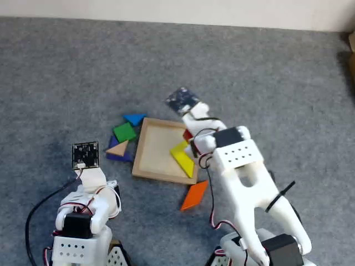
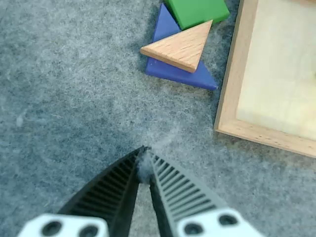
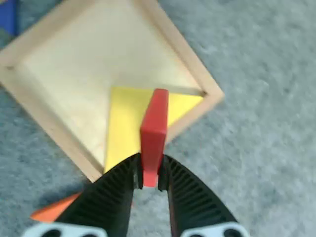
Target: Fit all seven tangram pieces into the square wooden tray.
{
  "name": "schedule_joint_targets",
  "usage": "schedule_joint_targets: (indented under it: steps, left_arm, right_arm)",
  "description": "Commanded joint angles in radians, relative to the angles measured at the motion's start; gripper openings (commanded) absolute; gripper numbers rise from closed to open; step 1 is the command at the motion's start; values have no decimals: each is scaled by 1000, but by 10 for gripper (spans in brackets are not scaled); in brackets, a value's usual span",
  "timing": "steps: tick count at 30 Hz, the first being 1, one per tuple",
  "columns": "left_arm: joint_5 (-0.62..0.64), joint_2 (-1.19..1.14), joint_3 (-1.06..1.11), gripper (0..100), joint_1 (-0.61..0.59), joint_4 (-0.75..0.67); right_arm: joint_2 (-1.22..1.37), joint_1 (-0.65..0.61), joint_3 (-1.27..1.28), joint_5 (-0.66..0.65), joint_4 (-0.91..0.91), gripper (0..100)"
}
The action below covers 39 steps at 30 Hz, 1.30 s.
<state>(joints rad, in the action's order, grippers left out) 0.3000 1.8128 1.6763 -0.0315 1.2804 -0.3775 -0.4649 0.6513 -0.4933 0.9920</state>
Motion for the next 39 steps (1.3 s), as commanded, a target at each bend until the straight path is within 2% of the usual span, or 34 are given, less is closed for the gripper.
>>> schedule_joint_targets:
  steps: [1,11,17,26,31,36,39]
  left_arm:
    - [-8,4,19,5,-7,5]
    - [-8,4,19,5,-7,5]
    - [-8,4,19,5,-7,5]
    - [-8,4,19,5,-7,5]
    - [-8,4,19,5,-7,5]
    - [-8,4,19,5,-7,5]
    - [-8,4,19,5,-7,5]
  right_arm:
    - [31,-22,-110,-8,-41,6]
    - [140,-47,-160,-5,-39,11]
    - [133,-53,-160,68,-39,135]
    - [131,-197,-168,71,81,143]
    - [131,-246,-168,71,90,142]
    - [134,-148,-222,83,102,142]
    - [142,-59,-272,181,68,141]
